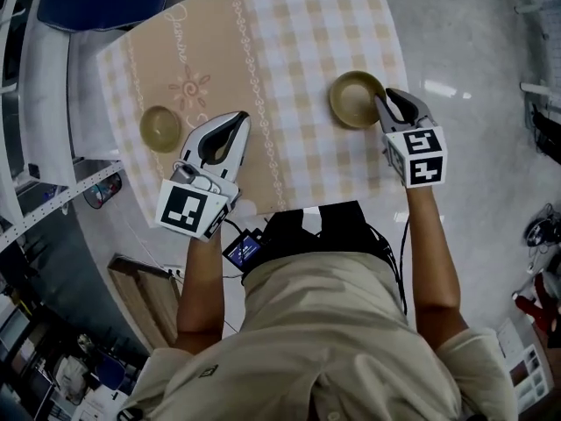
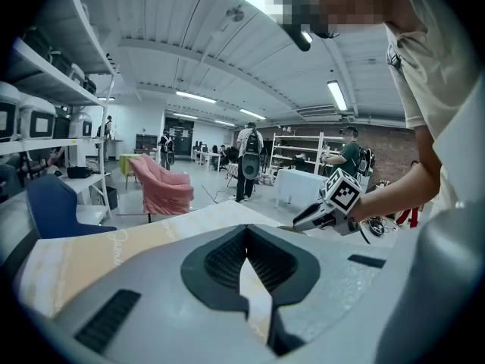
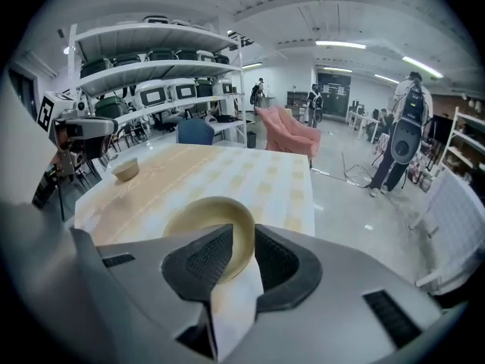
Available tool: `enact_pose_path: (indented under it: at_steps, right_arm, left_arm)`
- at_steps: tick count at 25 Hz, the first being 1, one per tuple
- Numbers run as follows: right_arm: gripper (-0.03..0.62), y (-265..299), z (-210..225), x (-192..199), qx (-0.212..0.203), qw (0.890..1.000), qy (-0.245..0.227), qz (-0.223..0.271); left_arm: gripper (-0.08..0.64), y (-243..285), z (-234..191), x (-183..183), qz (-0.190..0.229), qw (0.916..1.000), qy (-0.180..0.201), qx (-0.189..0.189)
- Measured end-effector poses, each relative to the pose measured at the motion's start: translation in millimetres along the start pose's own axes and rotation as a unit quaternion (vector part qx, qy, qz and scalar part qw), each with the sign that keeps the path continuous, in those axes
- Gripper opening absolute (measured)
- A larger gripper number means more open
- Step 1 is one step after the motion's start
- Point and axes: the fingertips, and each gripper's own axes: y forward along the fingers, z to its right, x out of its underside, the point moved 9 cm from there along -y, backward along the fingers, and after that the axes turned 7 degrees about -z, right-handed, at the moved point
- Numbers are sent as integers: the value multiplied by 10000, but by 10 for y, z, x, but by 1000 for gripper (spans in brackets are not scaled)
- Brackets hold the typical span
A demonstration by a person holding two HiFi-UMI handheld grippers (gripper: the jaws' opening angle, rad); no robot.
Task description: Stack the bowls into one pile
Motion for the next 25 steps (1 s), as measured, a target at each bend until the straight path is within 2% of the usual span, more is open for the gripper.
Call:
enact_pose_path:
  at_steps: [5, 11, 17, 25]
  right_arm:
    - [156, 29, -73, -87, 451, 9984, -319, -84]
    - [158, 23, -257, -503, 586, 9949, -740, 362]
    - [158, -45, -733, -793, 382, 9911, -1070, 700]
    - [157, 112, -1210, -1125, 10, 9853, -1544, 737]
  left_arm:
    - [8, -88, -161, 119, -27, 9999, -78, -149]
    - [8, -310, -403, 270, -53, 9974, -348, -628]
    - [8, -757, -685, 581, -157, 9906, -634, -1200]
    - [8, -1155, -1175, 1049, -320, 9724, -1000, -2085]
